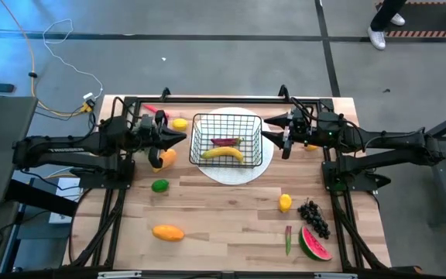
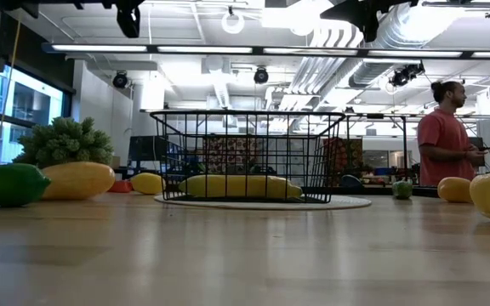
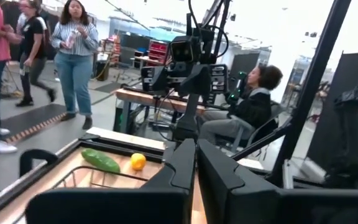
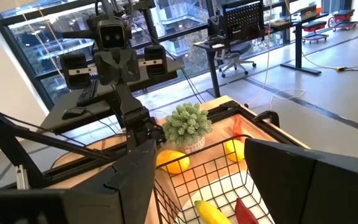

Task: Build produce basket
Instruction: Put the green cucumber into the wire basket

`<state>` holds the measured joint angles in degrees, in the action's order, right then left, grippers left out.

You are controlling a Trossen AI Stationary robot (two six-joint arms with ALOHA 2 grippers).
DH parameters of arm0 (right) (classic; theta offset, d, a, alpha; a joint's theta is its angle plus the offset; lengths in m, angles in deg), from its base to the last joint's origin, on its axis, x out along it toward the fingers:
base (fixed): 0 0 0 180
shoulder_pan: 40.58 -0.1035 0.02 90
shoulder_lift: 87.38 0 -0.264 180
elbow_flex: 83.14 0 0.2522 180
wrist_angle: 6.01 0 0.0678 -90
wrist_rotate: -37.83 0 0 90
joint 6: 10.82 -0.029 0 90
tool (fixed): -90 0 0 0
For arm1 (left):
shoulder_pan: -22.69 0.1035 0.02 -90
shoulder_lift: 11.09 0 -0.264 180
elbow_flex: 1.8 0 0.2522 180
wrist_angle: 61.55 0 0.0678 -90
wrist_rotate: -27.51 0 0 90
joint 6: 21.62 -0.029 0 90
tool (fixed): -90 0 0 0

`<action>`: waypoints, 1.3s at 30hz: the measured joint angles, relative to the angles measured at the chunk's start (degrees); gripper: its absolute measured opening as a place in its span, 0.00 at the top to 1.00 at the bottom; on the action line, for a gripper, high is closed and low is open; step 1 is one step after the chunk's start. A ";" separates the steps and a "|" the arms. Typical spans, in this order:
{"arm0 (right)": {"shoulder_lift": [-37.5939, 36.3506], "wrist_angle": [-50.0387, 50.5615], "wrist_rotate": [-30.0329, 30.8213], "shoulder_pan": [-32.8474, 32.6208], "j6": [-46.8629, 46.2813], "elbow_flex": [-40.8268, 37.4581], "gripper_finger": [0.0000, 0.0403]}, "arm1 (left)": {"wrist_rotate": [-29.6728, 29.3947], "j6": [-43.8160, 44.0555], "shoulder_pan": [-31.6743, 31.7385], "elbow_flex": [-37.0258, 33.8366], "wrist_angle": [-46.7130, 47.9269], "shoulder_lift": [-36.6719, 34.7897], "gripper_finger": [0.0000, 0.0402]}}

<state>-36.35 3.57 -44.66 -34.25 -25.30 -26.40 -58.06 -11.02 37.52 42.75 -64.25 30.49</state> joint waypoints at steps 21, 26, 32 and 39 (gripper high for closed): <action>0.00 0.00 -0.20 0.00 -0.56 0.00 0.44 | -2.34 -0.77 0.00 0.02 0.41 0.11 0.56; 0.00 0.00 -0.22 -0.02 -3.26 0.00 0.44 | -2.34 -0.76 0.00 0.02 0.39 0.11 0.52; 0.02 -5.49 -0.04 -0.02 -12.98 0.00 0.44 | -2.34 -0.75 0.00 0.02 0.37 0.11 0.51; 1.37 6.31 13.35 6.21 -18.59 9.95 0.44 | -2.34 -0.27 0.00 0.04 0.39 0.11 0.51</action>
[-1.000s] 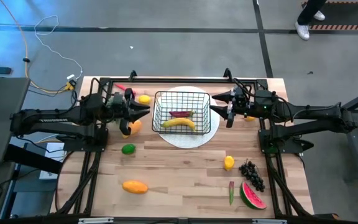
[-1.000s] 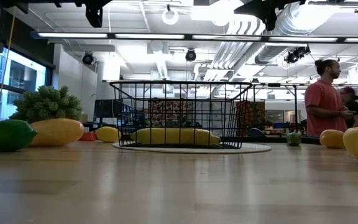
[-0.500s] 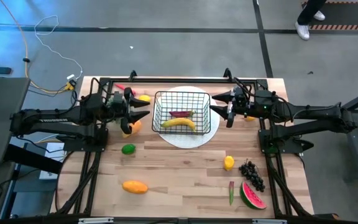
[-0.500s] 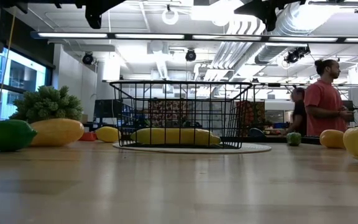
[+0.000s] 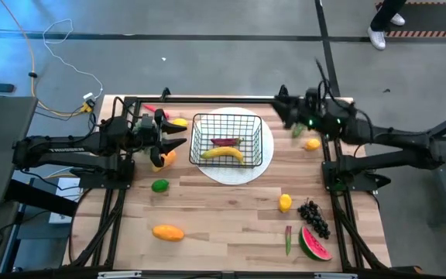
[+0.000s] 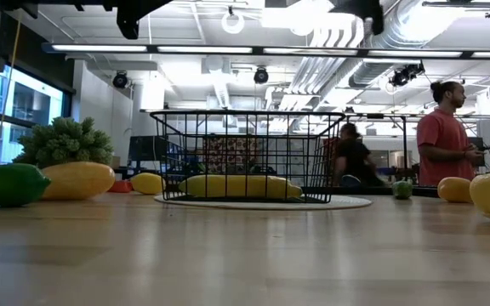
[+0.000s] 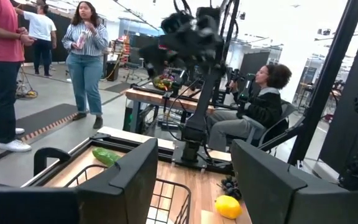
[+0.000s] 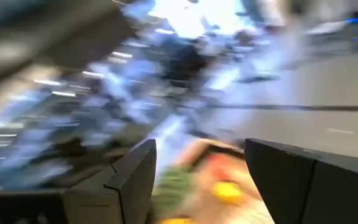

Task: Build produce basket
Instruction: Put the green cucumber into the wire basket

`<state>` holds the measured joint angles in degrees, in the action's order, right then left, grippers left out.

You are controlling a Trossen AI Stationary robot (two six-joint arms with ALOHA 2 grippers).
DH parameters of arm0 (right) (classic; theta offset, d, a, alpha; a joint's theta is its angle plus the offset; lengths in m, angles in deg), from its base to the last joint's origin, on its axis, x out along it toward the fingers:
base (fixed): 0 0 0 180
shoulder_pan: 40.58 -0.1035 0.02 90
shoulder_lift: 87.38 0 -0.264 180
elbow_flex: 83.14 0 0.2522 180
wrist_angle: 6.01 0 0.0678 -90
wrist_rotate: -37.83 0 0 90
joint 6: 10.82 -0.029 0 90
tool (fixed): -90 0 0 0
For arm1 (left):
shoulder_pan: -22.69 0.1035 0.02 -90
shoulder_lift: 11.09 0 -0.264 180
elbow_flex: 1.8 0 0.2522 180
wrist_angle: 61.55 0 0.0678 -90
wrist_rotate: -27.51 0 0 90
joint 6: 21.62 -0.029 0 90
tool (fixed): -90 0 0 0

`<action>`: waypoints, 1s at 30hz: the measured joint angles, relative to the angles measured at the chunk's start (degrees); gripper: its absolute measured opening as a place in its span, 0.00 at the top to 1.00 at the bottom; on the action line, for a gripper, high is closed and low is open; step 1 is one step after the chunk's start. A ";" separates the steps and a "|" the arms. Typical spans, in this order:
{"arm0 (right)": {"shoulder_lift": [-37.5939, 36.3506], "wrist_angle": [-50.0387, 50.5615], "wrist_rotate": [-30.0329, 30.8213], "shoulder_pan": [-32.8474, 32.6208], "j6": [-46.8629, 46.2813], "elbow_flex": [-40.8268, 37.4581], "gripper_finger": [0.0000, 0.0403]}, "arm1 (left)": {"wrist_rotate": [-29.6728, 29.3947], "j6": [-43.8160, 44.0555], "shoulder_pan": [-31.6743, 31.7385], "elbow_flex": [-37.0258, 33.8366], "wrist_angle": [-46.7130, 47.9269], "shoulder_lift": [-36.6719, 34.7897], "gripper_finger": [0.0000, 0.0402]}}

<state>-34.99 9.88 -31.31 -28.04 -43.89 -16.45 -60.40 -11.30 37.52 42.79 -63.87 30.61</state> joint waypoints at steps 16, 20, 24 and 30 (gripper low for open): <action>25.16 64.80 5.75 26.55 -18.88 15.52 0.44 | -1.49 1.70 0.02 0.02 1.27 -0.02 0.52; 26.80 60.67 5.56 28.99 -22.37 7.18 0.44 | -1.43 3.00 0.02 0.02 1.27 -0.02 0.52; 25.77 51.49 5.00 31.03 -26.90 -0.55 0.44 | -1.68 3.00 0.01 0.02 1.27 -0.02 0.52; 25.65 40.57 6.62 32.05 -28.46 -5.59 0.44 | -3.45 3.01 0.02 0.02 1.25 -0.02 0.52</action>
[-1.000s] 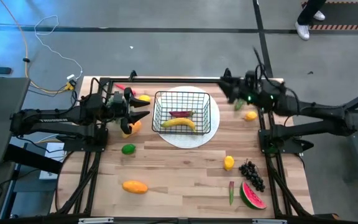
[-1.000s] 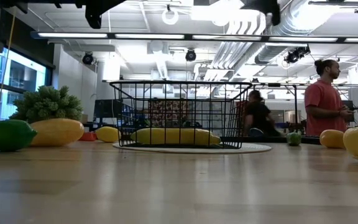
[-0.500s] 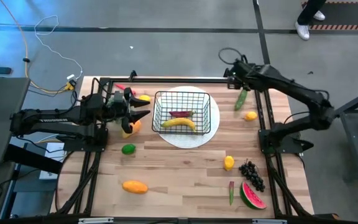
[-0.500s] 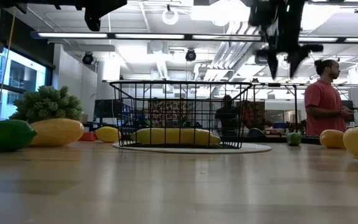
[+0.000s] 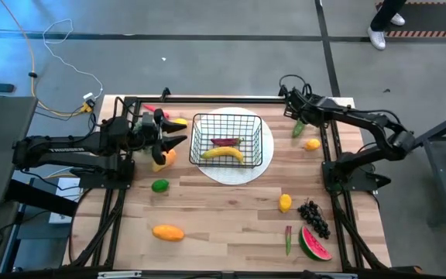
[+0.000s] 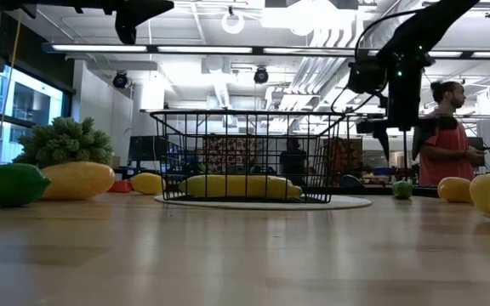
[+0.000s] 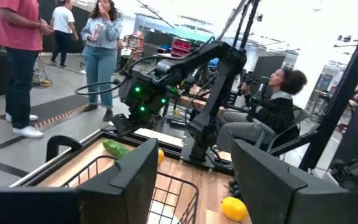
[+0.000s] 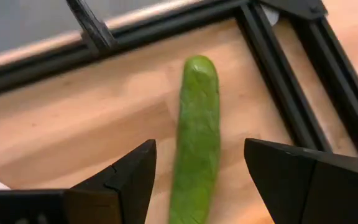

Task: Build produce basket
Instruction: Put the green cucumber into the wire basket

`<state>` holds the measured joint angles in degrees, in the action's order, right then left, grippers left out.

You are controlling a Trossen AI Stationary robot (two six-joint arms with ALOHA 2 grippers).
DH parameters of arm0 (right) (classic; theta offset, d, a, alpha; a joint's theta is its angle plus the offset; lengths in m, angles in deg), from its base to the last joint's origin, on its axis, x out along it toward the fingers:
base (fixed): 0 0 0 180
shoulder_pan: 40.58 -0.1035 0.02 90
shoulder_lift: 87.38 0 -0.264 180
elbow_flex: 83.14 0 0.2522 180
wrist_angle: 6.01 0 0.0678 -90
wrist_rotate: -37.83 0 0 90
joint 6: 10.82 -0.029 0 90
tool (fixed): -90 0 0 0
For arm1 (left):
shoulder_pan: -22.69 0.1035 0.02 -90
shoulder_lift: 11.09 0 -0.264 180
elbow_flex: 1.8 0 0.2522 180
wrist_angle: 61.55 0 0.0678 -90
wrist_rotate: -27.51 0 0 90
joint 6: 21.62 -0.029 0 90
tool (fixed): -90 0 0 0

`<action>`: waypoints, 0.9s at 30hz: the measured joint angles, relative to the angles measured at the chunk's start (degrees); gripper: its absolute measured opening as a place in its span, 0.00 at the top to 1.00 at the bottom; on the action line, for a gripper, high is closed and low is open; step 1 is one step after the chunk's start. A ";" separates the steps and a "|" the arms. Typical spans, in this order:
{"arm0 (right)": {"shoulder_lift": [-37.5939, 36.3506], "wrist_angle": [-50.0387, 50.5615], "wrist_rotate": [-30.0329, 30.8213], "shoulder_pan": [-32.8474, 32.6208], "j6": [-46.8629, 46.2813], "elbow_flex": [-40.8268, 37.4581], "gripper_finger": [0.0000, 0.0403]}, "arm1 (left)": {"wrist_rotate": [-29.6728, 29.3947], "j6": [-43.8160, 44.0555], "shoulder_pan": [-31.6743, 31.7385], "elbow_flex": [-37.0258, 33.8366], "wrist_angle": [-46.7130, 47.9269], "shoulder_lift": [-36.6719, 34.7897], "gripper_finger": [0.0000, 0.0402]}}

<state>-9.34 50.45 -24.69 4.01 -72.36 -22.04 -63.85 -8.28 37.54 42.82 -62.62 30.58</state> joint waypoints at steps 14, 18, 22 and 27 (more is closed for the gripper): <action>7.46 -10.84 -2.06 3.53 -1.64 -4.40 0.44 | -1.27 0.21 0.00 0.00 -0.02 0.00 0.52; 10.38 -9.95 -1.03 3.55 -1.65 -4.38 0.44 | -1.36 0.82 0.00 0.00 -0.02 0.00 0.52; 13.21 -10.69 -2.75 3.55 -1.57 -4.38 0.44 | -1.93 2.89 0.00 0.00 -0.02 0.01 0.52; 15.46 -11.21 -4.53 3.51 -1.30 -4.08 0.44 | -2.34 2.59 0.00 0.00 -0.02 0.02 0.52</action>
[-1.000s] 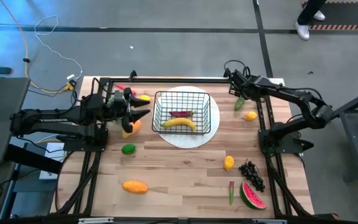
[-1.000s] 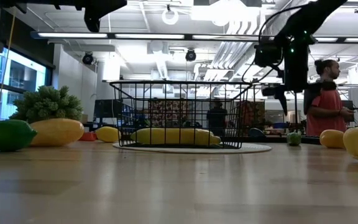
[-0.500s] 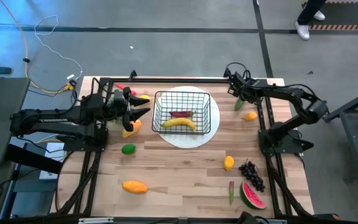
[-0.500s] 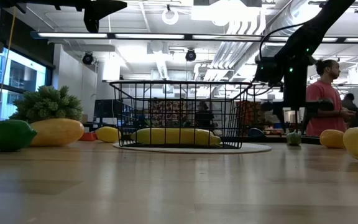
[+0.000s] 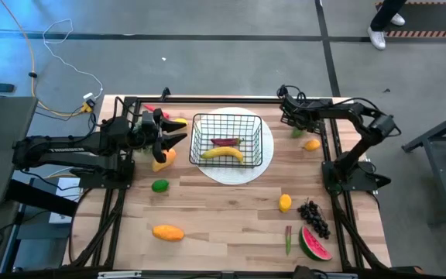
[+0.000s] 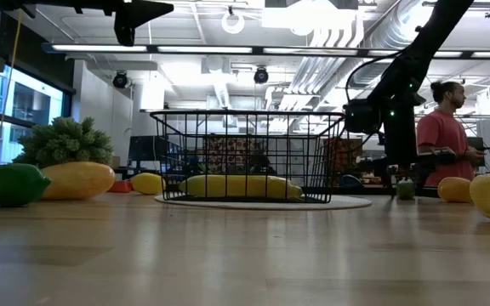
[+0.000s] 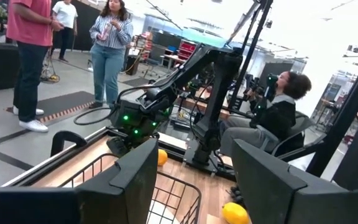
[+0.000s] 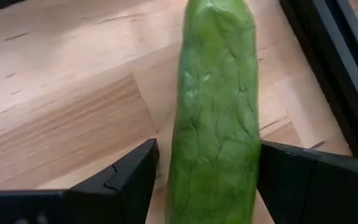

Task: Build produce basket
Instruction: Put the green cucumber into the wire basket

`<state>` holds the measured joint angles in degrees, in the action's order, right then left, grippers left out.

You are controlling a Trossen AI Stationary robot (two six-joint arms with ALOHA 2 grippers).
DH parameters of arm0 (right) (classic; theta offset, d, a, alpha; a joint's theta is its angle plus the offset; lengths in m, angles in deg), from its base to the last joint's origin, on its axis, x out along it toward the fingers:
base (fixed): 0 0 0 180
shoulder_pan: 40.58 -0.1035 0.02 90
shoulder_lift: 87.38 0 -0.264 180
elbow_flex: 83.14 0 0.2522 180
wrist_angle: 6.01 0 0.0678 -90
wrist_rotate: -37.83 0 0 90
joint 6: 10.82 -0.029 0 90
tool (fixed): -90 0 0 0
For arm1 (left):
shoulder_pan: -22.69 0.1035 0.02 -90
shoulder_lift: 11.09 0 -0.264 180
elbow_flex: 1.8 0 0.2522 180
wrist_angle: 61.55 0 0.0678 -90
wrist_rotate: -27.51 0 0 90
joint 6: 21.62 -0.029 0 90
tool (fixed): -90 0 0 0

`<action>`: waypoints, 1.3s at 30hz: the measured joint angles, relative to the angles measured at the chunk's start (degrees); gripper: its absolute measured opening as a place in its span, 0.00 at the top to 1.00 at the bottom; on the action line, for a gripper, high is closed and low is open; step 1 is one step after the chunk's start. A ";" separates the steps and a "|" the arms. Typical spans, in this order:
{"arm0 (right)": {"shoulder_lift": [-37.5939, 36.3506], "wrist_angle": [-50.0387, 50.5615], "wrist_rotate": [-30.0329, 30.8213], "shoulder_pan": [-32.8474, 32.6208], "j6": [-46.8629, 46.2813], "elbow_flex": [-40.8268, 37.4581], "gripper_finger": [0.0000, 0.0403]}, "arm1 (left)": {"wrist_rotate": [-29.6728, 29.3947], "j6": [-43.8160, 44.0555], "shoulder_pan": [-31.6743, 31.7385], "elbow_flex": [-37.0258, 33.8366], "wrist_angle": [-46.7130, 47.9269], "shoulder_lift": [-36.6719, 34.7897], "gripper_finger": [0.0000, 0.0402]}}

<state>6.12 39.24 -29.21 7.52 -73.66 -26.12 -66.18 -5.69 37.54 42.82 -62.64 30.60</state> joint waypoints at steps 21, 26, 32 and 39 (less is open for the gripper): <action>-1.03 0.12 -1.36 -0.11 1.39 -0.22 0.70 | -0.01 0.00 0.00 0.00 0.02 -0.02 0.52; -2.69 1.31 -1.96 -0.13 2.34 -0.40 0.73 | -0.01 0.00 0.00 0.00 0.02 0.00 0.52; -12.67 1.01 0.83 -0.13 12.54 2.99 0.69 | -0.01 -0.02 0.00 0.00 0.02 -0.01 0.52; -27.53 -4.47 -4.10 -3.89 32.00 11.54 0.71 | -0.01 -0.02 -0.01 0.00 0.02 -0.01 0.52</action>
<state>-21.41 34.77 -33.31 3.63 -41.66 -14.58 -66.19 -5.72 37.54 42.82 -62.62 30.59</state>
